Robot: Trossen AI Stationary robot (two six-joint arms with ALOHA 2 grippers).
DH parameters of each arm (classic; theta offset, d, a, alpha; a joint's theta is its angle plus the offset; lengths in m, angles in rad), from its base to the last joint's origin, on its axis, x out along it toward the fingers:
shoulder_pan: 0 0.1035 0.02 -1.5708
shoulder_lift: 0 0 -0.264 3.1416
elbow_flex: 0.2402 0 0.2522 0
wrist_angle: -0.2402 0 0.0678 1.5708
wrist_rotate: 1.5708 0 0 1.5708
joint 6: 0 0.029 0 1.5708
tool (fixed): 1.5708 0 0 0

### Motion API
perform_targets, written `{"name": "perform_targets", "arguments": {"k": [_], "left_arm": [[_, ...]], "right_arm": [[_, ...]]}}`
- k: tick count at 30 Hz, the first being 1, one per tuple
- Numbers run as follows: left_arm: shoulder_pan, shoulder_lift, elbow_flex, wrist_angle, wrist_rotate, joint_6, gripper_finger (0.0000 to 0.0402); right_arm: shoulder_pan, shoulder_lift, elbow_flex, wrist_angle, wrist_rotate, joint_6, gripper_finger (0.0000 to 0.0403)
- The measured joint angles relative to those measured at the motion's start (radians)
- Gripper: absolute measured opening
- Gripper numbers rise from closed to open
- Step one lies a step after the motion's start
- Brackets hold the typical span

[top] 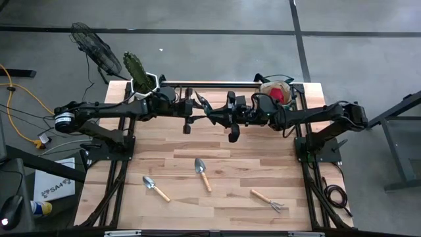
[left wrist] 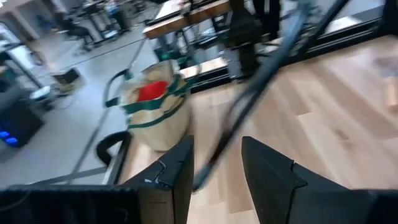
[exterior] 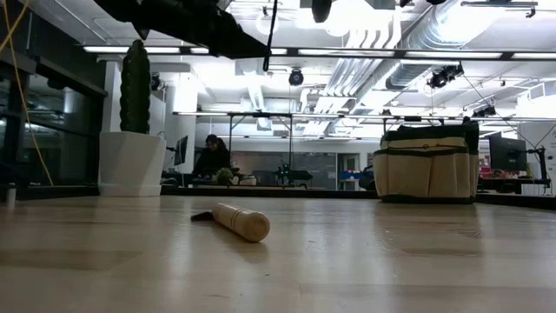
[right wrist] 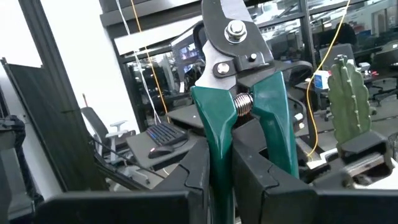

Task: Pick & Place Garden tools in Gardening bag
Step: Put the green shear scissor into the gardening bag

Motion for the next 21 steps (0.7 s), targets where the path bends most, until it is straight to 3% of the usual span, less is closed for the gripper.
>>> {"name": "perform_targets", "arguments": {"k": [21], "left_arm": [[0.000,0.000,0.000,0.033,0.118,-0.008,0.0129]], "right_arm": [[0.002,0.000,0.000,-0.001,0.006,-0.007,0.0034]]}}
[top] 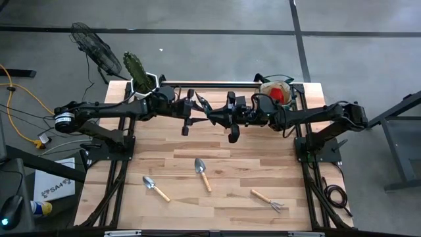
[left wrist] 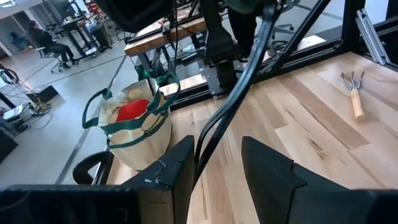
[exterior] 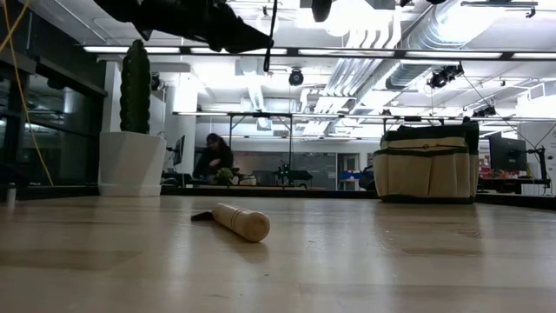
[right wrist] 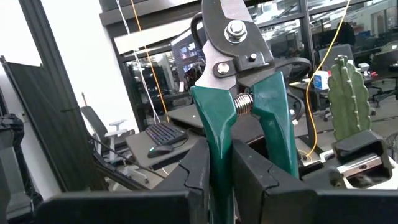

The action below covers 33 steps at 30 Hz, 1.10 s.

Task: Pick & Place Garden tools in Gardening bag
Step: Put the green shear scissor into the gardening bag

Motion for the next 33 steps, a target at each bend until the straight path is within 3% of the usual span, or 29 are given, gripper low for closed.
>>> {"name": "perform_targets", "arguments": {"k": [6,14,28,33], "left_arm": [[0.000,0.000,0.000,0.005,0.000,-0.013,0.0108],[0.000,0.000,0.000,0.009,0.000,-0.032,0.0007],[-0.026,-0.004,0.040,0.025,0.039,-0.067,0.0001],[-0.059,-0.005,0.069,0.011,0.035,-0.064,0.0001]], "right_arm": [[0.000,0.000,0.000,-0.001,0.001,0.000,0.0034],[0.000,0.000,0.000,-0.003,0.001,-0.001,0.0034],[-0.010,0.000,0.001,-0.017,0.026,-0.023,0.0034],[-0.017,0.000,0.001,-0.040,0.091,-0.028,0.0034]]}}
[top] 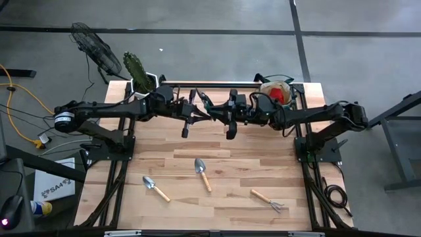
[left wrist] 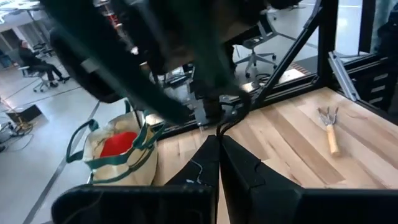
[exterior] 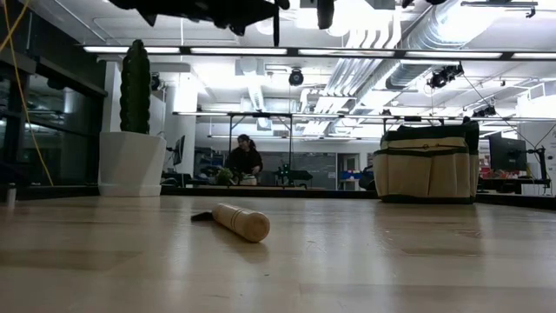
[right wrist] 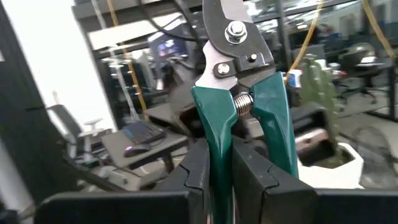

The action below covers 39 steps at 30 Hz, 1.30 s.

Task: Pick & Place Garden tools in Gardening bag
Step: Put the green shear scissor into the gardening bag

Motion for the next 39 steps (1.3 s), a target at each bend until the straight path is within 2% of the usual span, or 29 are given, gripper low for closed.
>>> {"name": "perform_targets", "arguments": {"k": [10,17,24,39], "left_arm": [[-0.040,-0.060,0.067,-0.097,-0.086,0.054,0.0000],[-0.037,-0.087,0.074,-0.099,-0.129,0.080,0.0000],[-0.037,-0.087,0.074,-0.085,-0.129,0.080,0.0000],[-0.037,-0.090,0.074,-0.078,-0.125,0.080,0.0000]], "right_arm": [[-0.006,0.000,0.000,-0.045,0.120,-0.028,0.0034],[-0.012,0.000,0.000,-0.049,0.123,-0.017,0.0036],[-0.012,0.000,0.000,-0.053,0.120,-0.017,0.0042],[-0.012,0.000,0.000,-0.061,0.117,-0.013,0.0087]]}}
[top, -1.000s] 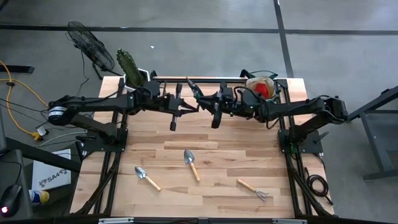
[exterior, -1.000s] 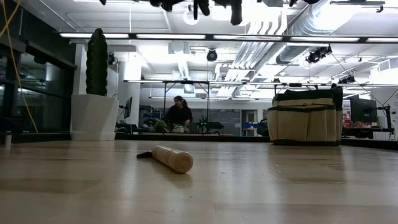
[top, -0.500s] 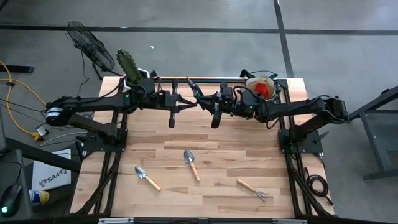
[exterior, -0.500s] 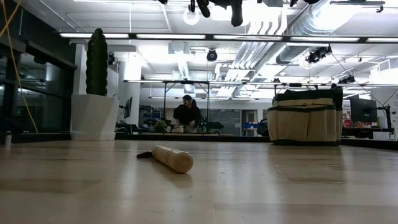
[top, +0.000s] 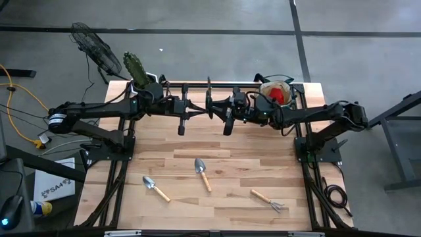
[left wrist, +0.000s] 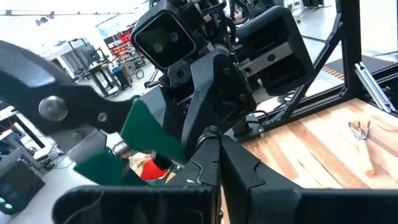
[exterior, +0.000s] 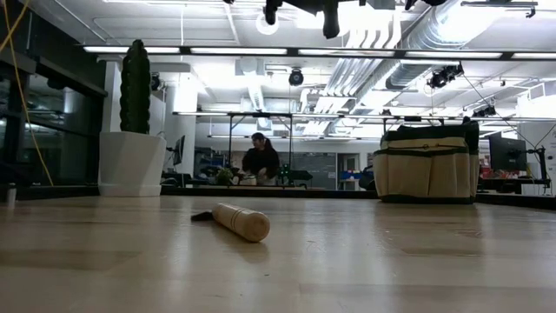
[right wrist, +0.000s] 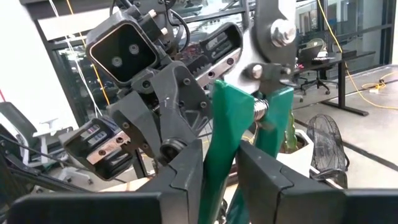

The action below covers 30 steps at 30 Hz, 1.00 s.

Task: Pick & Place Garden tools in Gardening bag
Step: Put the green shear scissor into the gardening bag

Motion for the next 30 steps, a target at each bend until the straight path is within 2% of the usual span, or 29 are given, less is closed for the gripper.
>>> {"name": "perform_targets", "arguments": {"k": [19,30], "left_arm": [[0.000,0.000,0.000,-0.005,-0.002,0.002,0.0000],[0.000,0.001,0.000,-0.008,-0.004,0.002,0.0000]], "right_arm": [[0.000,0.000,0.000,-0.045,0.011,-0.004,0.0134],[0.000,0.000,-0.001,-0.086,0.003,-0.060,0.0135]]}}
